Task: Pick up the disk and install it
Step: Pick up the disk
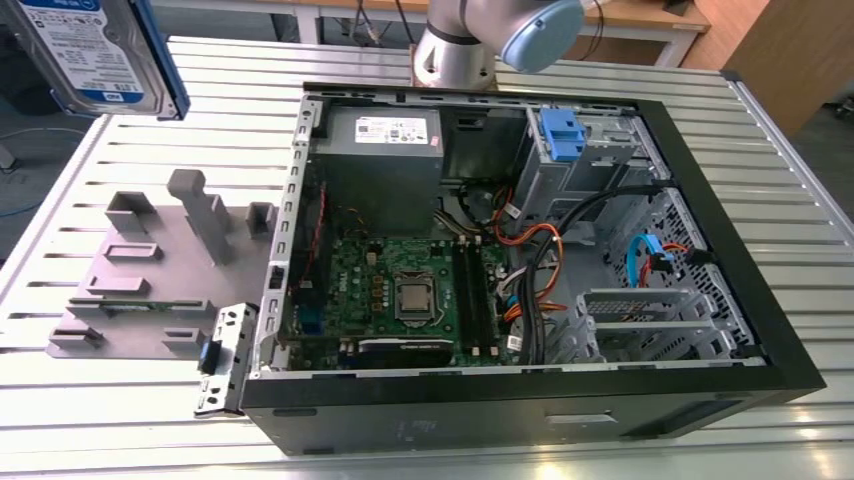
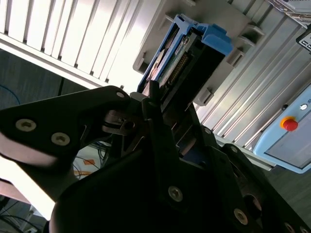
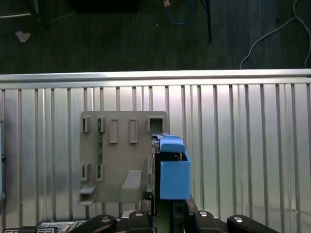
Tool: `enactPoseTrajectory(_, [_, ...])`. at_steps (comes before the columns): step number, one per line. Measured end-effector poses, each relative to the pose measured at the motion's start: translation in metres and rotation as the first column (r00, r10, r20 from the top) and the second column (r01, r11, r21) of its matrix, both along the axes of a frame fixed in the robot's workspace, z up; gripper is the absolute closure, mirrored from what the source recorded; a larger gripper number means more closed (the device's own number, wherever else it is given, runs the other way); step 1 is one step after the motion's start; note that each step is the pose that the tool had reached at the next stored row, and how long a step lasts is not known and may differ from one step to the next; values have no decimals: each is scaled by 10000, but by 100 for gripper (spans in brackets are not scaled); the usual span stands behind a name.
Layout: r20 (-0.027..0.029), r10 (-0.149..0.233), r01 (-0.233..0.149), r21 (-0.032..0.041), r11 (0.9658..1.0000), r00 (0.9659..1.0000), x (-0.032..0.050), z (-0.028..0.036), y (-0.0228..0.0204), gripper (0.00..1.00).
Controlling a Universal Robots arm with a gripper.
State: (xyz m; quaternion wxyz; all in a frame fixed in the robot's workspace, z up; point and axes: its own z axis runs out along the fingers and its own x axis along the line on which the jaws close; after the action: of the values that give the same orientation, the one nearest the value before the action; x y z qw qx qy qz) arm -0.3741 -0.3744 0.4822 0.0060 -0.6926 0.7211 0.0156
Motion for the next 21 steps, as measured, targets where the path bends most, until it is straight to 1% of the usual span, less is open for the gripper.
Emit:
enactPoseTrajectory(5, [0,0,0,0,10000,10000,49,-1,0,65])
enactPoseTrajectory(21, [1,-1,1,0,10000,10000,65,-2,0,65])
